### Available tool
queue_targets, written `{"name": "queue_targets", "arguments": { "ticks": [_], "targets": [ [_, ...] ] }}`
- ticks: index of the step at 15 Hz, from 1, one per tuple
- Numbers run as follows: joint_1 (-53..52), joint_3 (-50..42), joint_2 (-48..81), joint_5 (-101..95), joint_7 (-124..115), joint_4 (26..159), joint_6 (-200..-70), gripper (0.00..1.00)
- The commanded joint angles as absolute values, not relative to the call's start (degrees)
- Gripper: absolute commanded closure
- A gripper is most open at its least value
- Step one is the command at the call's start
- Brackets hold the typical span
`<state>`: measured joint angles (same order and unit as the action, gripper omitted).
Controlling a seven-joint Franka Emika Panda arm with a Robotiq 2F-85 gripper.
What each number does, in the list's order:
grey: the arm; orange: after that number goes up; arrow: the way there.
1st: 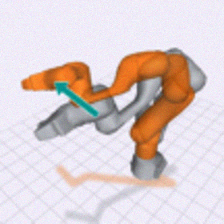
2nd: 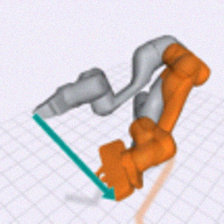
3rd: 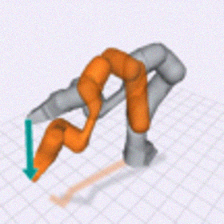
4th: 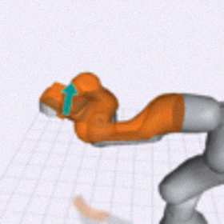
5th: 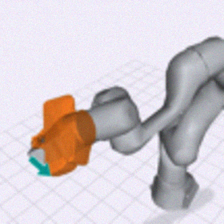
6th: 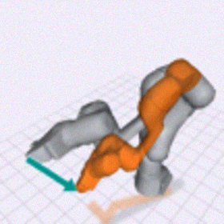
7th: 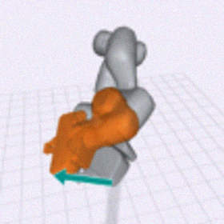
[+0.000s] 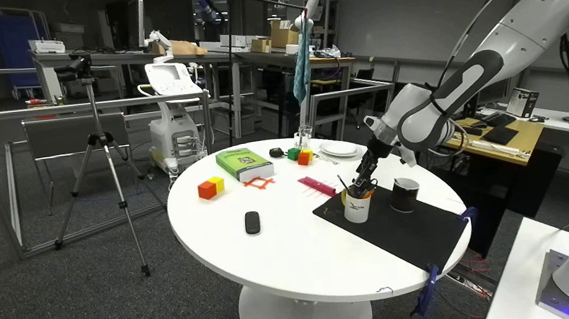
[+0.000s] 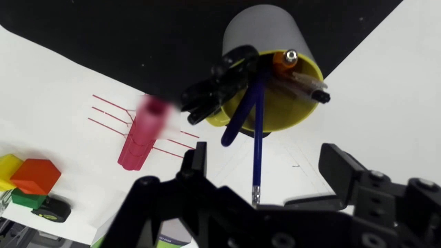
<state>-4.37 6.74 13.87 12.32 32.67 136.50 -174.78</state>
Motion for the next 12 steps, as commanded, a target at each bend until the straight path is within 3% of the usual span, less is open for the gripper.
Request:
{"name": "queue_targets", "arguments": {
  "ticks": [1, 12],
  "targets": [
    [-2.72, 8.35, 10.45, 13.87, 34.45, 136.98, -175.66, 0.0],
    [-3.59, 1.74, 3.63, 9.45, 30.33, 138.5, -173.04, 0.0]
  ]
}}
